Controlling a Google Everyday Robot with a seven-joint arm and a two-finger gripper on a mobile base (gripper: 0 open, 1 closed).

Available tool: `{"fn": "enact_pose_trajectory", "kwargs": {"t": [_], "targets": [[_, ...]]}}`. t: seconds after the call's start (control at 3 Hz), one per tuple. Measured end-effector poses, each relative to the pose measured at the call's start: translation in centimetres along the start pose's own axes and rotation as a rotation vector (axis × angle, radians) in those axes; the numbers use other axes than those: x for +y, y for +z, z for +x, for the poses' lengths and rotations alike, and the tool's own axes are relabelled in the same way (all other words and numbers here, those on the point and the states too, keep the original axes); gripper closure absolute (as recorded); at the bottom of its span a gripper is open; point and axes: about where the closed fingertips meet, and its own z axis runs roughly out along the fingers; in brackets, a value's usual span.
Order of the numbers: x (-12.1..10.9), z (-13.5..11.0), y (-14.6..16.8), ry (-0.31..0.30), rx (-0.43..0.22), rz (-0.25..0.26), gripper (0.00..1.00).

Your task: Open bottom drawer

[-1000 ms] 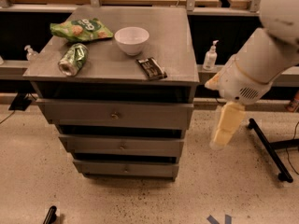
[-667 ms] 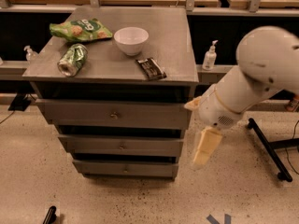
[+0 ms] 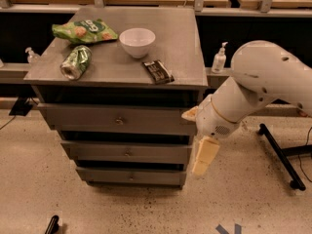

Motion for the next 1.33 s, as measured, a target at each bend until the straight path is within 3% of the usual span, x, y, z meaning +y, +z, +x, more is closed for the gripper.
{"fn": "enact_pose_trajectory", "kwargs": {"t": [0.33,0.67,1.0,1.33], "targets": [[1.5,0.6,3.7,0.002,-0.034,-0.059,0.00],[6.2,3.5,14.2,0.006,-0.098,-0.058,0.00],[6.0,3.4,14.1,0.007,-0.099,-0.052,0.00],[4.8,4.7,16.6,0.025,-0.106,-0.047,0.00]]}}
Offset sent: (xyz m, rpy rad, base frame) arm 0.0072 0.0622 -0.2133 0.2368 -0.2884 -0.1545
